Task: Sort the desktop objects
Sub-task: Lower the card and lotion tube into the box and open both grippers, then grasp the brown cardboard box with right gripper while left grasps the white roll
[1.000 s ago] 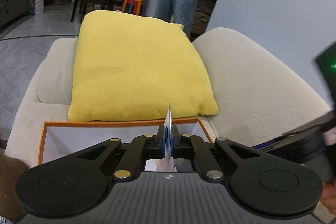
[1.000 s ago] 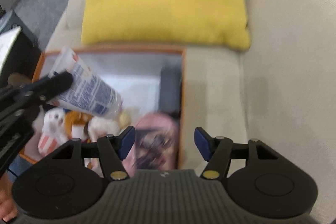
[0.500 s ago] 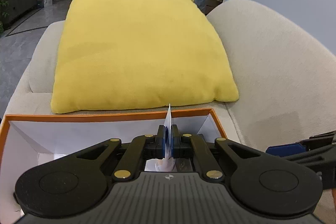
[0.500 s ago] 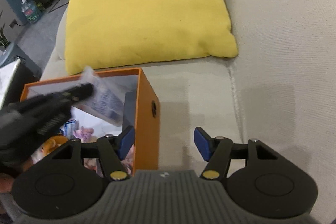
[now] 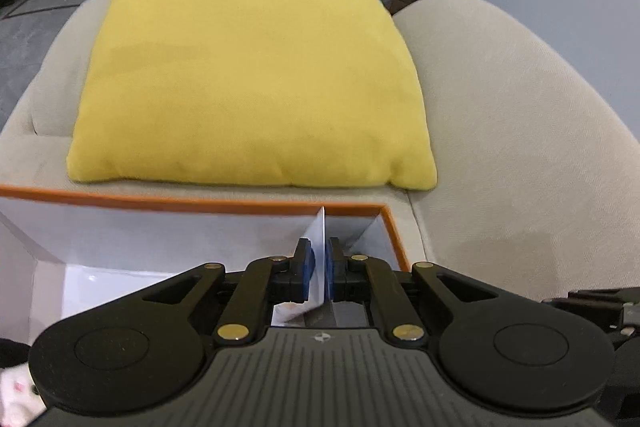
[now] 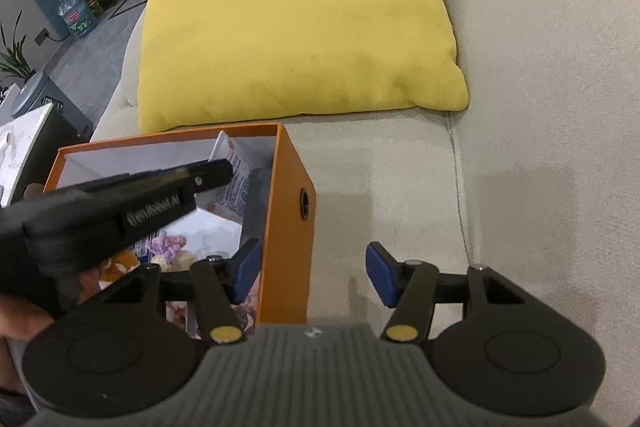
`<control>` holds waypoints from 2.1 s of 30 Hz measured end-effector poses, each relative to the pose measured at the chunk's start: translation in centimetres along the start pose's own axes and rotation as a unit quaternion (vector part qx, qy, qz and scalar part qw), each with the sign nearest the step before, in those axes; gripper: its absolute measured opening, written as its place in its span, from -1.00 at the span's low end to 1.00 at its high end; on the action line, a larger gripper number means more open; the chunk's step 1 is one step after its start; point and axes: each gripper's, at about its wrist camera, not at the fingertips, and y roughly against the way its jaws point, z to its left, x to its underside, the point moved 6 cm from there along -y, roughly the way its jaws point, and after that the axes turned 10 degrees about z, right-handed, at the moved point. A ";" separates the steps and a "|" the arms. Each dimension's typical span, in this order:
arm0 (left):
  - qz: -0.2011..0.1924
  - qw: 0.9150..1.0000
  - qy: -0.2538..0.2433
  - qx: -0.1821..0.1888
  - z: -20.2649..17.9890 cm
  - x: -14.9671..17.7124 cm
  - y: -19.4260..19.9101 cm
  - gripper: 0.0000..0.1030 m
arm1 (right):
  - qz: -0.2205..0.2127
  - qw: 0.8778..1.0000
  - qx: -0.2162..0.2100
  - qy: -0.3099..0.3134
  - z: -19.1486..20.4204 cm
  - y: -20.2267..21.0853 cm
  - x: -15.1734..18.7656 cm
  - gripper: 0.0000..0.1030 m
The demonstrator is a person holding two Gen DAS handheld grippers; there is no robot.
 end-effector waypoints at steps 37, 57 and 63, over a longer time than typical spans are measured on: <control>0.066 0.911 -0.373 -0.164 6.8 23.8 9.7 -0.39 | 0.029 0.996 -0.039 0.071 13.8 -3.7 17.2 0.33; 0.056 0.702 -0.642 -0.302 5.8 30.1 2.4 0.23 | 0.046 0.996 -0.002 0.075 10.1 -4.1 17.9 -0.02; 0.036 0.670 -0.666 -0.326 6.0 29.9 0.9 0.15 | 0.041 0.996 -0.024 0.070 9.5 -4.1 18.0 -0.02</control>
